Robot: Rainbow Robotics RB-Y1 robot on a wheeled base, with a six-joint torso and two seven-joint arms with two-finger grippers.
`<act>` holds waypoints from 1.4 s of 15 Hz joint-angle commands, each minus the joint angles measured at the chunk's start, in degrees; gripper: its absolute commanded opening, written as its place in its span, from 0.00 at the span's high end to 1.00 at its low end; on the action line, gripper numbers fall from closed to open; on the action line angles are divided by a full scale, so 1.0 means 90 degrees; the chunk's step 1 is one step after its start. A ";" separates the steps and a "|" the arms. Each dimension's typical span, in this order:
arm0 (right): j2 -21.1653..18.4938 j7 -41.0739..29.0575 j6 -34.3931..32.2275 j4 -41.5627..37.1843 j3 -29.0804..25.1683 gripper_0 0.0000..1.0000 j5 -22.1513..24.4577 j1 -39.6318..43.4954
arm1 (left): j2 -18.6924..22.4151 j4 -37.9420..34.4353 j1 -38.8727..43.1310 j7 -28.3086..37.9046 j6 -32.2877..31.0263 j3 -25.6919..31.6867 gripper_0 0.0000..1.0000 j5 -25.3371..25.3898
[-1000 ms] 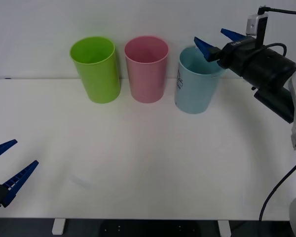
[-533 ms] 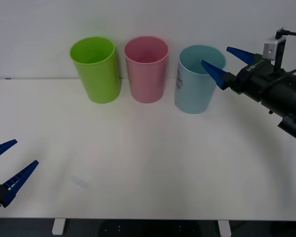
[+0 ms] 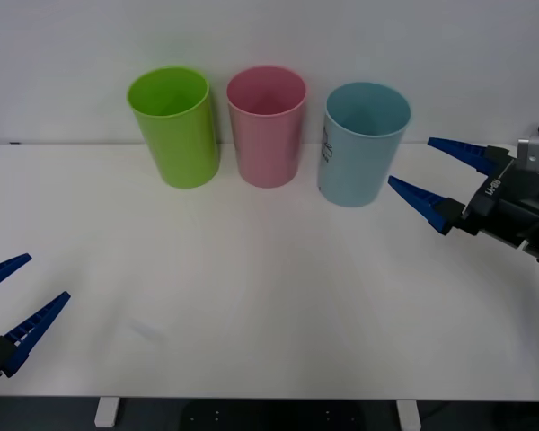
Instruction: Grasp the object on the table and drop it into the matching bin: aluminum can to the light blue bin, PET bottle to the pink bin.
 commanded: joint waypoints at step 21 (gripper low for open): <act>0.0001 0.1198 -0.2847 0.0497 -0.1114 0.00 -0.0203 0.1731 | 0.0000 0.0000 0.0000 0.0000 0.0000 0.0000 0.00 0.0000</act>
